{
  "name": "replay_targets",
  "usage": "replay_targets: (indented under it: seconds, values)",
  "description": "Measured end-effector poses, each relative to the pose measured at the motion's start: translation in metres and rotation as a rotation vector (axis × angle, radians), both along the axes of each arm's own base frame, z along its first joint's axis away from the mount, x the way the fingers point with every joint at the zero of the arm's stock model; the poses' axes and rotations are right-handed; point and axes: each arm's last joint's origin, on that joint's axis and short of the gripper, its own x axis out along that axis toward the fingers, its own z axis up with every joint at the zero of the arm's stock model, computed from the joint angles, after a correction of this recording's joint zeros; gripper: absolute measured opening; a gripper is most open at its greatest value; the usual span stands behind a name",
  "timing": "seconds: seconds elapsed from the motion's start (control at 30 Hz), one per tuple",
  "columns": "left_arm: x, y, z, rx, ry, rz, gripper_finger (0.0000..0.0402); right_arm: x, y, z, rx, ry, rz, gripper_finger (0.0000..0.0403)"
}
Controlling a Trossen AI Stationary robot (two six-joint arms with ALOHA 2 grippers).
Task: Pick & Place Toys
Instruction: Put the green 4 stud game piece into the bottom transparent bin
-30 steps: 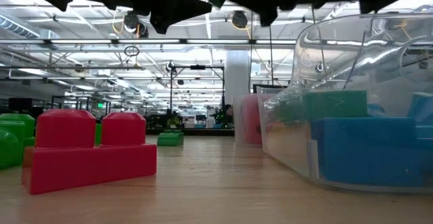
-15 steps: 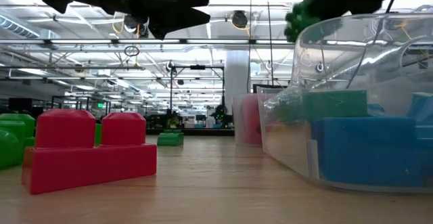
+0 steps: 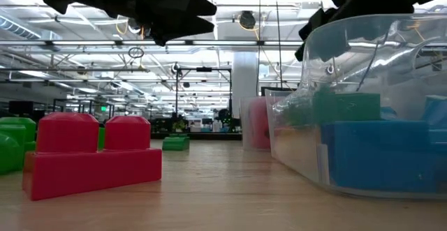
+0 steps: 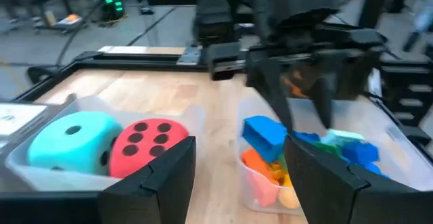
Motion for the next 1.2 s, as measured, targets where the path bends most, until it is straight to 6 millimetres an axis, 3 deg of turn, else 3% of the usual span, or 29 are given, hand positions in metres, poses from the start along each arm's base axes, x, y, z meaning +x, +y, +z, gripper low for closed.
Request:
replay_targets:
  seconds: [0.2,0.37,0.6,0.73,0.93,1.2]
  values:
    - [-0.001,0.003,-0.004,-0.005,0.031,0.08,0.023,0.001,0.0,0.001,0.0,-0.014,-0.003,0.0166]
    - [-0.002,0.017,-0.016,-0.146,0.132,0.247,0.0235,0.0,0.0,0.003,0.004,-0.022,-0.002,0.0195]
    - [-0.012,0.05,-0.047,-0.436,0.383,0.506,0.0296,0.001,-0.001,0.004,-0.001,-0.028,-0.003,0.0224]
    - [-0.009,0.056,-0.064,-0.544,0.455,0.539,0.0322,0.002,-0.005,0.004,-0.001,-0.029,-0.015,0.0231]
    - [0.003,0.053,-0.094,-0.549,0.513,0.478,0.0324,0.004,-0.007,0.004,0.006,-0.035,-0.027,0.0227]
    - [0.004,0.053,-0.101,-0.362,0.682,0.427,0.0285,0.004,-0.007,0.004,0.007,-0.032,-0.023,0.0228]
